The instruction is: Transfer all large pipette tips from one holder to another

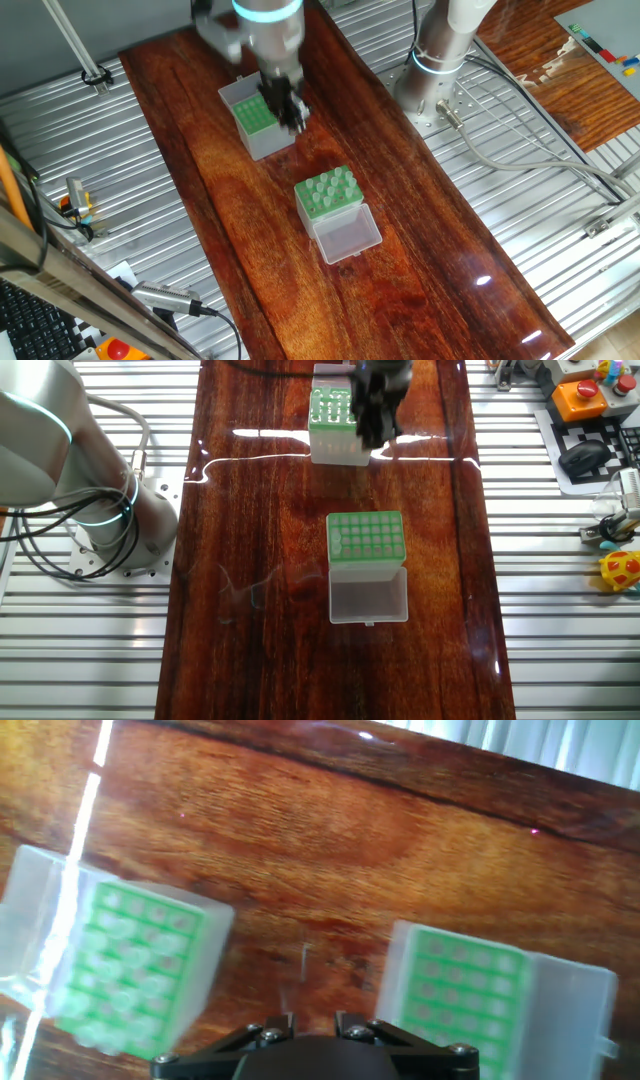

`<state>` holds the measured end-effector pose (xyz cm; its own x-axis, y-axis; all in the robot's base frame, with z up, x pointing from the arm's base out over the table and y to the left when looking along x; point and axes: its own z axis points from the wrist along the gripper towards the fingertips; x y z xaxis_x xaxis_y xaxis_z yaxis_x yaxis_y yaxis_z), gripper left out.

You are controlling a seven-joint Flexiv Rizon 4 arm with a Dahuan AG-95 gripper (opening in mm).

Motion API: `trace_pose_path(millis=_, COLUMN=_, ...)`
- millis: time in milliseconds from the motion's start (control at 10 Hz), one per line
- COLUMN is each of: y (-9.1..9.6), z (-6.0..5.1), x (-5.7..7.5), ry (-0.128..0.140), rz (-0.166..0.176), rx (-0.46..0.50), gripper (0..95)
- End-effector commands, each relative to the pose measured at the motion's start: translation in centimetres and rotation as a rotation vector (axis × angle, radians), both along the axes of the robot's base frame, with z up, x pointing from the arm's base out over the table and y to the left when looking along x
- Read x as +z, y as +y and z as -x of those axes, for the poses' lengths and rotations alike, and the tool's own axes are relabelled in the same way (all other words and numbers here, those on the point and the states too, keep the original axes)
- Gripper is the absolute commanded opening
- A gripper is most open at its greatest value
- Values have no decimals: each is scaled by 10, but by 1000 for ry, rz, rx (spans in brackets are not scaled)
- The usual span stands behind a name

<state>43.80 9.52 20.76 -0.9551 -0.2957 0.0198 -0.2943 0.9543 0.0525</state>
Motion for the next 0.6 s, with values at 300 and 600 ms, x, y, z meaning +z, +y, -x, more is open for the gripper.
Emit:
trace_pose_path(millis=300, y=20, z=-2, x=-5, ry=-18, rz=-3, rx=-35, gripper=0)
trace_pose_path(millis=600, y=43, z=-10, x=-17, ry=-23, rz=-58, rx=-85, gripper=190)
